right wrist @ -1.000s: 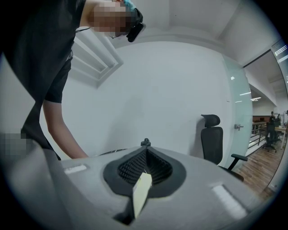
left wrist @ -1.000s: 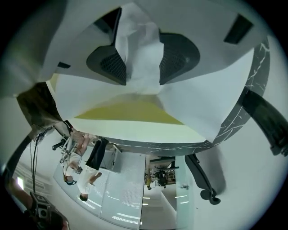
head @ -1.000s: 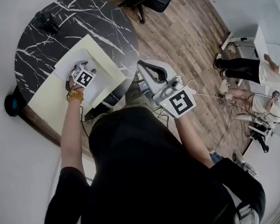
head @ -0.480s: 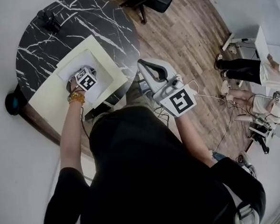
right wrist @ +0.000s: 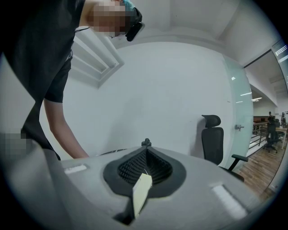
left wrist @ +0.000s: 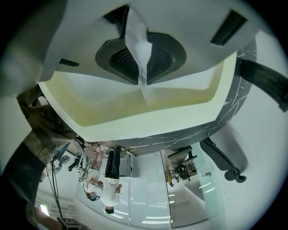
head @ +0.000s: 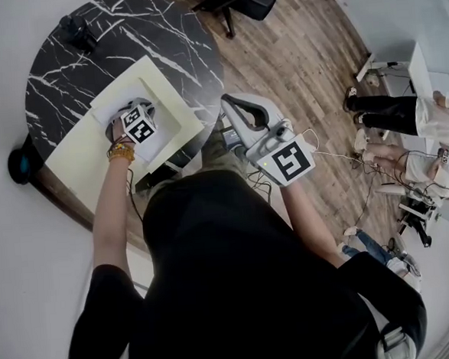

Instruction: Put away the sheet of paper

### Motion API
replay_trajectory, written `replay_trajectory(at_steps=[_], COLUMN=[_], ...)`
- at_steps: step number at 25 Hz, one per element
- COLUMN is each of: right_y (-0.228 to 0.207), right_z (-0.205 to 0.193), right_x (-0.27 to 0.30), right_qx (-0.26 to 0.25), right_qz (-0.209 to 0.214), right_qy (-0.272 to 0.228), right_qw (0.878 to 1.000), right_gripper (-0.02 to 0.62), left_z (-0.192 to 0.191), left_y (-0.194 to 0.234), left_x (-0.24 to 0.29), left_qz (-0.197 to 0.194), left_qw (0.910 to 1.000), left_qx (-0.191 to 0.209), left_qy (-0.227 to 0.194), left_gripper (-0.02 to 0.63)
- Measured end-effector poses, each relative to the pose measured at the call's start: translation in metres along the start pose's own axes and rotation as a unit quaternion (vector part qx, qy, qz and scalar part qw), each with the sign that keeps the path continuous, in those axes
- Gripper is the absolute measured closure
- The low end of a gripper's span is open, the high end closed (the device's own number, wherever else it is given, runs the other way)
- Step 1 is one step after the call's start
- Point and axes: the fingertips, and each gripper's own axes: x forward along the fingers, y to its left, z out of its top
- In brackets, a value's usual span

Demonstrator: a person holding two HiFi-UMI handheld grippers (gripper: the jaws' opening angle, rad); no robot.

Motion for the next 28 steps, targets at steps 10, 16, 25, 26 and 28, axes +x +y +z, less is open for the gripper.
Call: replay_trajectory(at_steps=[10, 16, 25, 26, 28], right_y=[-0.013, -0.015, -0.002, -0.001, 0.001], right_z=[0.0, 0.01, 0.022, 0.023, 0.023], right_x=[-0.009, -0.008, -0.003, -0.003, -0.001], right_qx=[0.007, 0.006, -0.004, -0.006, -0.006], right_qz=[-0.015, -0.011, 0.006, 0.008, 0.011], right_qy=[-0.009, -0.029, -0.039, -0.04, -0.039], right_qw=[1.0, 0.999, 0.999, 0.999, 0.999], right_gripper=[0.597, 0.597, 0.597, 0.598, 0.597], left_z=[-0.028, -0.064, -0.063, -0.061, -0.057], left_y=[-0.007, -0.029, -0.028, -0.027, -0.026], left_x=[-0.045, -0.044, -0.02, -0.019, -0.017], left_qz=[0.049, 0.035, 0.017, 0.013, 0.006], left_qw=[0.9976, 0.996, 0.9961, 0.9964, 0.9971], left_qx=[-0.047, -0.081, -0.084, -0.081, -0.073], left_qy=[-0.007, 0.015, 0.021, 0.021, 0.022], left_gripper=[0.405, 0.405, 0.405, 0.405, 0.405])
